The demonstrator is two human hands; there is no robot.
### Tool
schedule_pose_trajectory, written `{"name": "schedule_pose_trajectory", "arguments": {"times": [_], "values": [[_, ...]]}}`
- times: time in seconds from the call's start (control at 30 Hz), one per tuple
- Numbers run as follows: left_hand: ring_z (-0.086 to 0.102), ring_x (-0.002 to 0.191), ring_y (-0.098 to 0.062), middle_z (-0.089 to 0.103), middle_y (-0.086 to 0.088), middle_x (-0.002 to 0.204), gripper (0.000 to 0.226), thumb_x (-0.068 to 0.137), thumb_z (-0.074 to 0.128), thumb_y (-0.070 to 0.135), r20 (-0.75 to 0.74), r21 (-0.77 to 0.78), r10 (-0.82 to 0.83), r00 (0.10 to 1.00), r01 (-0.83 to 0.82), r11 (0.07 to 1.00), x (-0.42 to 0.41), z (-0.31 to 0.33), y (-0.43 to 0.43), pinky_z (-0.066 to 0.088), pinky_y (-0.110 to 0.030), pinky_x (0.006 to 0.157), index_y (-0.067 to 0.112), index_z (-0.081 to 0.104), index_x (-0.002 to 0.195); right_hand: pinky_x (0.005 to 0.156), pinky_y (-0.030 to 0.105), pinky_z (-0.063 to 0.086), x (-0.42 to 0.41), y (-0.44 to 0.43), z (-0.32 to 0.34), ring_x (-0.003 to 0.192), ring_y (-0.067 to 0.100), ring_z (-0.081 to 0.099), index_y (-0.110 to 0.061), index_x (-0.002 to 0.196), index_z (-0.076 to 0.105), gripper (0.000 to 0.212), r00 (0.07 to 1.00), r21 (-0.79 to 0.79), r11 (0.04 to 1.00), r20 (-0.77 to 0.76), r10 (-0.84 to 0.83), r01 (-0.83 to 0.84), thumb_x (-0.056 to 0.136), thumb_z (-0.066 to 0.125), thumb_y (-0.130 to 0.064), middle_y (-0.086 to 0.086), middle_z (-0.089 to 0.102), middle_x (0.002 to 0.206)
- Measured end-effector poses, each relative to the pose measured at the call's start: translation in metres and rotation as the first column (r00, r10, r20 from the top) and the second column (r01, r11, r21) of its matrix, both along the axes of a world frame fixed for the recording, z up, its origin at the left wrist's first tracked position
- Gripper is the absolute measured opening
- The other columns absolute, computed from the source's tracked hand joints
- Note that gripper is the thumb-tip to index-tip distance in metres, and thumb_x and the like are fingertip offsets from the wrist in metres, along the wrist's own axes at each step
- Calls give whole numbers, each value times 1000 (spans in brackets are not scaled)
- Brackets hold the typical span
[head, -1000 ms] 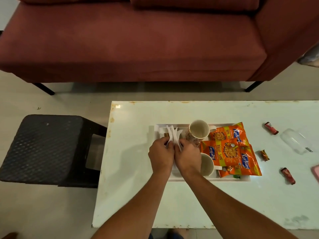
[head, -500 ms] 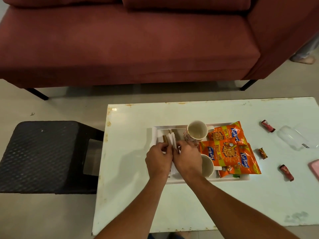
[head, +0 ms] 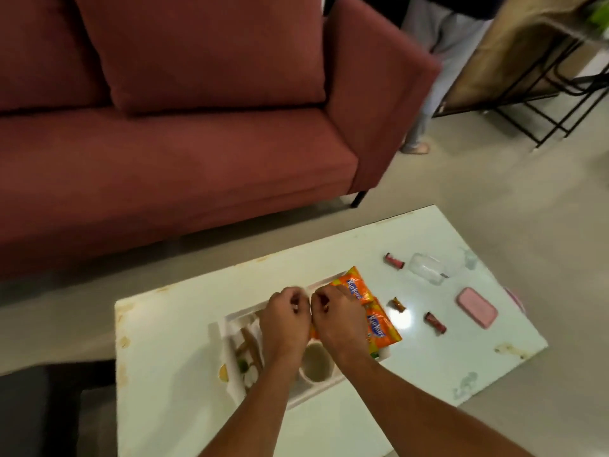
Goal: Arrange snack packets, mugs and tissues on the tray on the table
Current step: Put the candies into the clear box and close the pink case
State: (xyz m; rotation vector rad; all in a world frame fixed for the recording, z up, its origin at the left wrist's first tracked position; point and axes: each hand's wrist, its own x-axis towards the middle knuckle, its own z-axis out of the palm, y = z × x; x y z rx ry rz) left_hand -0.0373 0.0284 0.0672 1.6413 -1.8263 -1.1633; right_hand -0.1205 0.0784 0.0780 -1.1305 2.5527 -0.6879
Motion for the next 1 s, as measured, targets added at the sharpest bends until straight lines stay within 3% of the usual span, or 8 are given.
{"name": "schedule_pose_trajectory", "arguments": {"times": [0.17,0.4,0.63,0.77,0.87,1.0], "values": [[68,97,-18,74,2,106,21,95,62,31,-60,9,-225,973,226,974,-75,15,7,52,-29,85,24,71,113,65,28,47,-81,16,21,76,14,63,-24,94,72,17,988,-45,987,-27,-153,151,93,56,-29,-5,69,94],[68,100,-17,73,3,111,28,97,60,32,5,66,-359,933,358,932,-193,-16,38,53,-33,89,22,67,122,64,30,50,-210,51,-14,82,24,66,-20,91,70,18,982,144,974,-93,-165,178,92,53,-26,0,67,94],[68,106,-19,72,1,117,31,98,57,33,146,111,-417,897,404,908,-303,-66,68,51,-35,95,22,66,126,81,36,53,-345,85,-71,115,26,57,-16,119,69,30,992,317,947,-129,-5,46,91,61,-23,4,58,125],[68,106,-18,72,1,119,29,99,56,30,195,135,-369,909,347,928,-331,-85,80,52,-33,94,20,67,123,103,39,40,-389,88,-95,131,28,45,-18,129,63,43,983,407,913,-157,97,-25,88,65,-31,5,49,144],[69,105,-17,72,2,119,28,99,55,30,200,174,-347,916,315,933,-340,-93,85,53,-34,95,20,67,122,105,40,34,-407,80,-108,128,27,46,-20,128,61,41,971,511,858,-176,161,-49,89,60,-29,3,59,131],[69,104,-16,73,2,118,26,99,56,31,169,215,-323,931,285,934,-346,-99,91,53,-31,94,21,68,121,103,41,31,-416,79,-121,108,24,56,-23,111,64,26,944,618,783,-206,256,-78,88,53,-19,-1,67,100]]}}
